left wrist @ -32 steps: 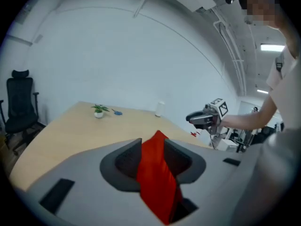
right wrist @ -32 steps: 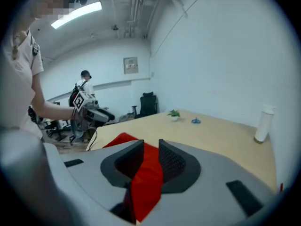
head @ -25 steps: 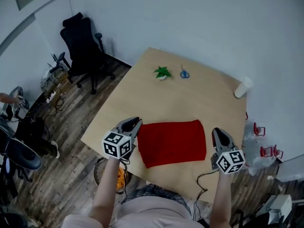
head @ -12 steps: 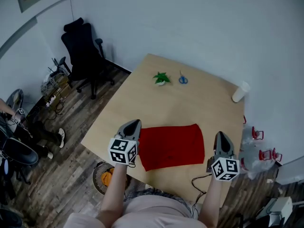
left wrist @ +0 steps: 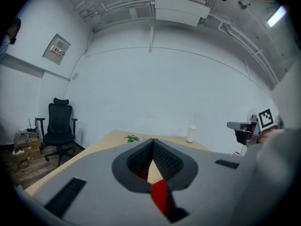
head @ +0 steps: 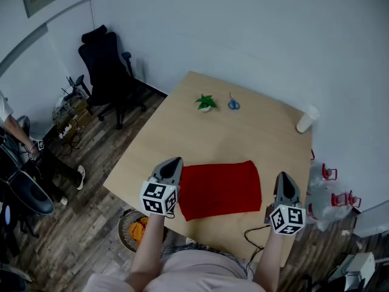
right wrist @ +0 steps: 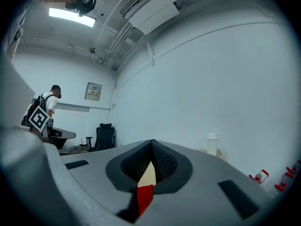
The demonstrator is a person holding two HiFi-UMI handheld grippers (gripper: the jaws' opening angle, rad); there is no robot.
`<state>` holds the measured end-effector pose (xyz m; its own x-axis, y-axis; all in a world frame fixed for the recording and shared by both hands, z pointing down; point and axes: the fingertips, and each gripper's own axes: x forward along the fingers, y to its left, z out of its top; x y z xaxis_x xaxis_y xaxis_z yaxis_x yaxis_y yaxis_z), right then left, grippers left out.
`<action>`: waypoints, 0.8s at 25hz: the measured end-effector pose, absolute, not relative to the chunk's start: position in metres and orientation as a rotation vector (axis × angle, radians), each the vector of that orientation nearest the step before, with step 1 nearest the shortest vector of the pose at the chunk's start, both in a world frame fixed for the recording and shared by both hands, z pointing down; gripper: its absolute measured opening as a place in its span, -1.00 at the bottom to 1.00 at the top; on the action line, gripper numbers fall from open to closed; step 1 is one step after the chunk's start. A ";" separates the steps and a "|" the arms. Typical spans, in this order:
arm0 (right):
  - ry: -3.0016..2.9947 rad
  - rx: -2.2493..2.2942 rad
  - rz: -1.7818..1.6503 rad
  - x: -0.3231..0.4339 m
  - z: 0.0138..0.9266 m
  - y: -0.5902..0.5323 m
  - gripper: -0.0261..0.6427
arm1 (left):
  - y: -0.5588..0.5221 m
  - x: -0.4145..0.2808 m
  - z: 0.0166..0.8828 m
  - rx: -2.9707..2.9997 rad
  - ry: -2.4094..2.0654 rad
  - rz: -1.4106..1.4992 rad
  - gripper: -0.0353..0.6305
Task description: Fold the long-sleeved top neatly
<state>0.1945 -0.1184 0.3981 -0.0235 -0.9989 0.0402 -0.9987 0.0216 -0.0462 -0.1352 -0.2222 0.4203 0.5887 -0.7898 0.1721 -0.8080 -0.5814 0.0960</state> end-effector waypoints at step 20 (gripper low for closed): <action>2.242 -2.225 -0.099 0.201 0.403 -0.108 -0.90 | -0.211 -0.135 0.419 2.642 -1.346 0.160 -0.89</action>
